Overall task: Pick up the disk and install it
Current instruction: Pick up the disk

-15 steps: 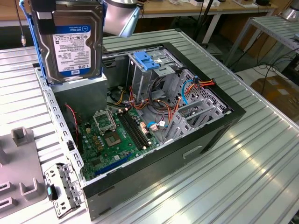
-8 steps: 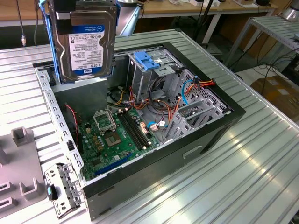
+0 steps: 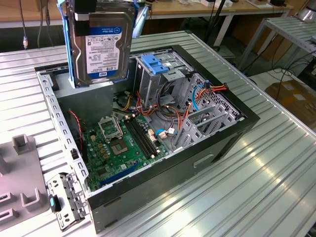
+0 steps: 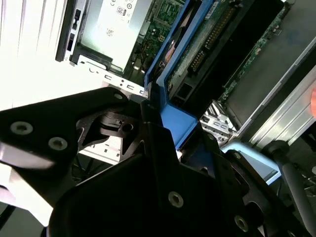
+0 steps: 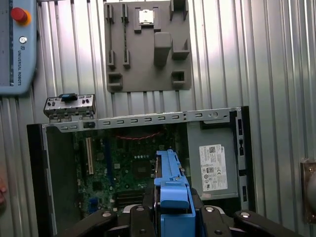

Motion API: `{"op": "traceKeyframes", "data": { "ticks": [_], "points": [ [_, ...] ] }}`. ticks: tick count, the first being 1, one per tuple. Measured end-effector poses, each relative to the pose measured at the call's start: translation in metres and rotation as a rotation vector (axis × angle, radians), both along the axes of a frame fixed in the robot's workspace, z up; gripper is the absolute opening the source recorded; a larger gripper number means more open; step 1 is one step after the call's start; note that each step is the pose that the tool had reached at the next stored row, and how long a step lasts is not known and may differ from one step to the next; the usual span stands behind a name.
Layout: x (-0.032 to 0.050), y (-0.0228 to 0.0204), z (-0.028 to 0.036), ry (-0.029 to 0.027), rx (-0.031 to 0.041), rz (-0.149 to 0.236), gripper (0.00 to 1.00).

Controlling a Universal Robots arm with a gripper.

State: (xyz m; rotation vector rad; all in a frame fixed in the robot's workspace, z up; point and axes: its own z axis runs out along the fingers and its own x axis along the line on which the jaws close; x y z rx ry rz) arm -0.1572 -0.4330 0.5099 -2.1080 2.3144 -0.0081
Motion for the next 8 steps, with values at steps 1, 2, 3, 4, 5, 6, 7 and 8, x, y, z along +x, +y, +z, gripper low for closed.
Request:
{"op": "traceKeyframes", "data": {
  "ticks": [1, 2, 3, 4, 5, 6, 7, 8],
  "points": [
    [0.004, -0.0008, -0.0001, 0.0003, 0.0, -0.001, 0.37],
    [0.0081, -0.0015, -0.0001, 0.0006, 0.0001, -0.002, 0.37],
    [0.0123, -0.0021, -0.0002, 0.0011, 0.0, -0.002, 0.37],
    [0.0144, -0.0024, -0.0002, 0.0013, 0.0, -0.003, 0.37],
    [0.0168, -0.0028, -0.0003, 0.0015, 0.0, -0.003, 0.37],
    [0.0213, -0.0033, -0.0004, 0.0019, 0.0001, -0.004, 0.37],
    [0.0261, -0.0036, -0.0005, 0.0023, 0.0, -0.005, 0.37],
    [0.032, -0.0038, -0.0007, 0.0026, 0.0, -0.007, 0.37]
  ]
}}
